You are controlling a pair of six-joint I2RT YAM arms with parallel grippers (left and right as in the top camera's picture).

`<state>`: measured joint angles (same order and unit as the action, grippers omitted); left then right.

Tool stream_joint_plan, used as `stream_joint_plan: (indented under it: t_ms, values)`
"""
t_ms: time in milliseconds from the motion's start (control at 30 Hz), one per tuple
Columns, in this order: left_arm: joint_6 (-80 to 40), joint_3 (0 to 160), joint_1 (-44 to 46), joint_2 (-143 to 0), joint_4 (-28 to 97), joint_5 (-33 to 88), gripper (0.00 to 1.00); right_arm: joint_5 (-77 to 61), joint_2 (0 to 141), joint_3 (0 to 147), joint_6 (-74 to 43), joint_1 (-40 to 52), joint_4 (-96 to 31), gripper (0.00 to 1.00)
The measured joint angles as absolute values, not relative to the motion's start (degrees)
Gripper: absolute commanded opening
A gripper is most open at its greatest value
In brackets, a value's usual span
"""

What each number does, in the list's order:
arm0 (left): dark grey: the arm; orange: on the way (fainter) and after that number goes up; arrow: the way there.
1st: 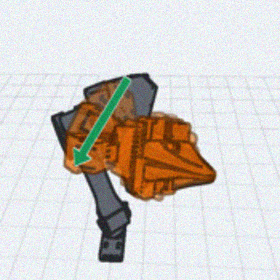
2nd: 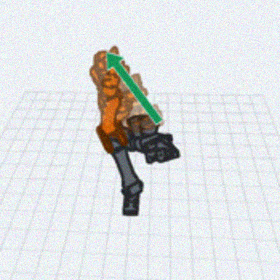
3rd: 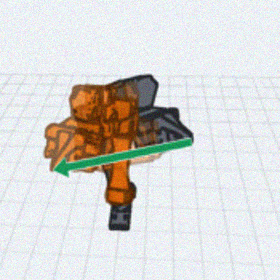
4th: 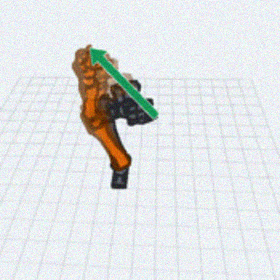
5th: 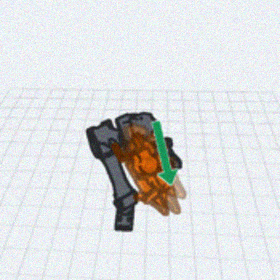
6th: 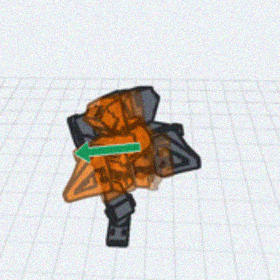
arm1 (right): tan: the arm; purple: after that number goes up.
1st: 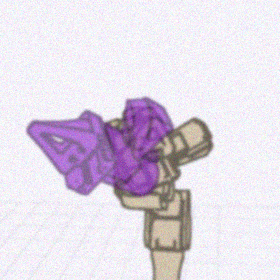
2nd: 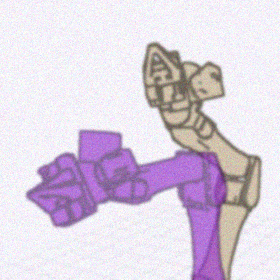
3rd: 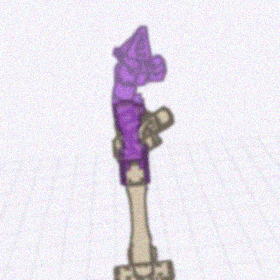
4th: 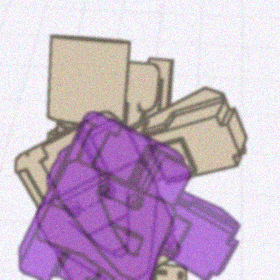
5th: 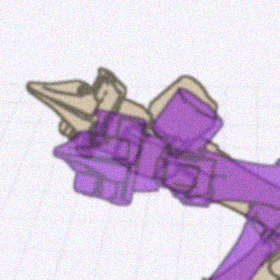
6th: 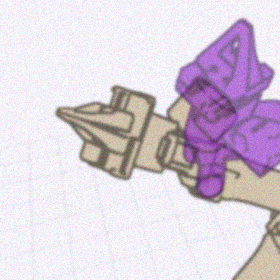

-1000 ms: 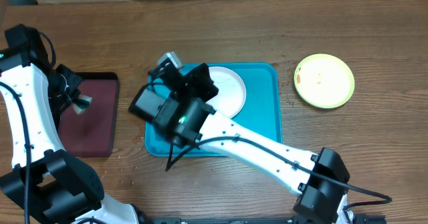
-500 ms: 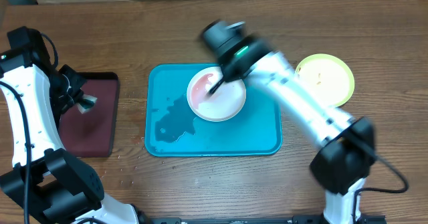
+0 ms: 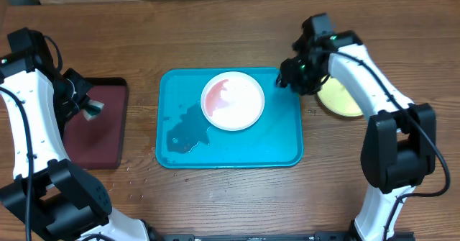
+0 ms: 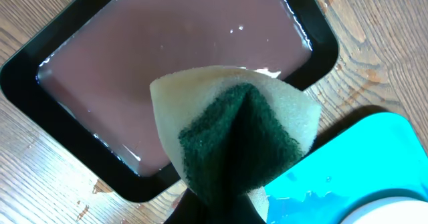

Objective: Clean dirty plates on tray and stack at the side
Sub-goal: 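Regrasp the white plate at its right rim with the right gripper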

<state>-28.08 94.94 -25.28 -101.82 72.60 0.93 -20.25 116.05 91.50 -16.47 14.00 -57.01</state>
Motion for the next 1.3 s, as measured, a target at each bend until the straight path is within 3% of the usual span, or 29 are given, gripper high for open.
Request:
stream_joint_plan:
  t_ms: [367, 667, 767, 867, 967, 1067, 1300]
  values:
    - [-28.1, 94.9, -25.3, -102.2, 72.6, 0.9, 0.04, -19.4, 117.1, 86.3, -18.7, 21.2, -46.5, 0.59]
    - [-28.1, 94.9, -25.3, -102.2, 72.6, 0.9, 0.04, -14.0, 120.9, 85.9, -22.5, 23.0, -45.2, 0.52]
    - [-28.1, 94.9, -25.3, -102.3, 72.6, 0.9, 0.04, -13.1, 120.9, 85.9, -22.9, 23.0, -45.0, 0.47]
    - [-28.0, 94.9, -25.3, -102.3, 72.5, 0.9, 0.04, -13.0, 121.2, 85.9, -23.4, 23.1, -44.8, 0.27]
    - [-28.1, 94.9, -25.3, -102.3, 72.4, 0.9, 0.04, -13.1, 121.7, 85.9, -23.9, 23.7, -44.4, 0.2]
    - [-28.1, 94.9, -25.3, -102.3, 72.4, 0.9, 0.04, -12.9, 121.9, 85.9, -24.1, 25.1, -43.9, 0.04]
    - [-28.1, 94.9, -25.3, -102.3, 72.4, 1.0, 0.04, -10.9, 122.3, 87.3, -26.6, 28.5, -46.7, 0.04]
